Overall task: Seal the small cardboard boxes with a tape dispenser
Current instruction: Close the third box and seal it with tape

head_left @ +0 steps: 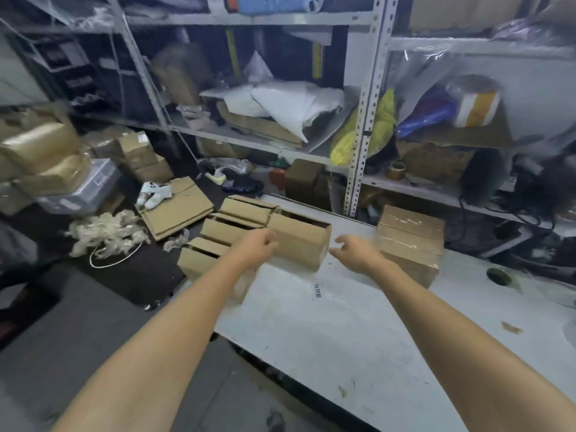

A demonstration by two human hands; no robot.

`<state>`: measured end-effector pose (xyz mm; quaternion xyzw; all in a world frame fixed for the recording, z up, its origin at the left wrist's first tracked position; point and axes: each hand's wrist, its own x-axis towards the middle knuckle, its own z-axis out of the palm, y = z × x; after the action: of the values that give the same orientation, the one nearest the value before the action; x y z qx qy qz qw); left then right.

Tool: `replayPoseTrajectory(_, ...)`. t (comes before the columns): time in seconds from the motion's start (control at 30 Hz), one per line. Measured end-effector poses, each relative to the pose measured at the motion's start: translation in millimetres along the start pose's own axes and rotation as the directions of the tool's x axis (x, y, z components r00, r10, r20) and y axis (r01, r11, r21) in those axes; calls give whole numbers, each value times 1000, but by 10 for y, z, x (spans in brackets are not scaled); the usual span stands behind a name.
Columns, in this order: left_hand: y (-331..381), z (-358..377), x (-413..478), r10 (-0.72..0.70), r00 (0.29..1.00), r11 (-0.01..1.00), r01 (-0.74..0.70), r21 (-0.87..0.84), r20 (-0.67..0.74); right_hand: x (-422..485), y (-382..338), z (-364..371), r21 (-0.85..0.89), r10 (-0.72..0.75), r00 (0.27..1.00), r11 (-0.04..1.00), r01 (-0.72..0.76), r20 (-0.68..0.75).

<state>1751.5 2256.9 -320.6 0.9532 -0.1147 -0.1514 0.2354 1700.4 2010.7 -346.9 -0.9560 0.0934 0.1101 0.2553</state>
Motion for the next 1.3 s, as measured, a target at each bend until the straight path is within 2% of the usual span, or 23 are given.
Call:
replayPoseTrajectory(0.17, -688, -305, -157, -119, 991, 992, 117, -36, -58, 136, -692, 406, 13, -50, 998, 999, 49, 36)
replayPoseTrajectory(0.33, -1482, -503, 30, -138, 987, 990, 136, -31, -87, 363, -1292, 955, 154, -7, 1000, 988, 3, 29)
replayPoseTrajectory(0.5, -2193, -545, 480, -118, 990, 993, 117, -12, -72, 690, -1771, 1544, 306, 149, 989, 940, -149, 26)
replayPoseTrajectory(0.63, -2589, -449, 827, -129, 991, 988, 125, -85, -42, 900, -1979, 1936, 456, 350, 934, 822, -341, 68)
replayPoseTrajectory(0.7, -2741, -402, 986, -158, 987, 983, 157, -94, -9, 1005, -2061, 2111, 502, 397, 912, 771, -392, 103)
replayPoseTrajectory(0.87, -2925, -241, 1236, -236, 967, 934, 254, -250, 99, 1219, -2118, 2498, 585, 444, 884, 681, -440, 148)
replayPoseTrajectory(0.93, -2966, -198, 1232, -242, 967, 911, 256, -324, 83, 1230, -2121, 2524, 615, 456, 879, 656, -438, 139)
replayPoseTrajectory(1.1, -2836, -118, 1004, -244, 965, 887, 261, -381, 94, 1001, -1987, 2279, 662, 484, 869, 617, -425, 107)
replayPoseTrajectory(1.3, -2203, 140, 775, -193, 978, 887, 206, -413, 74, 565, -1552, 1741, 714, 477, 876, 588, -380, 74)
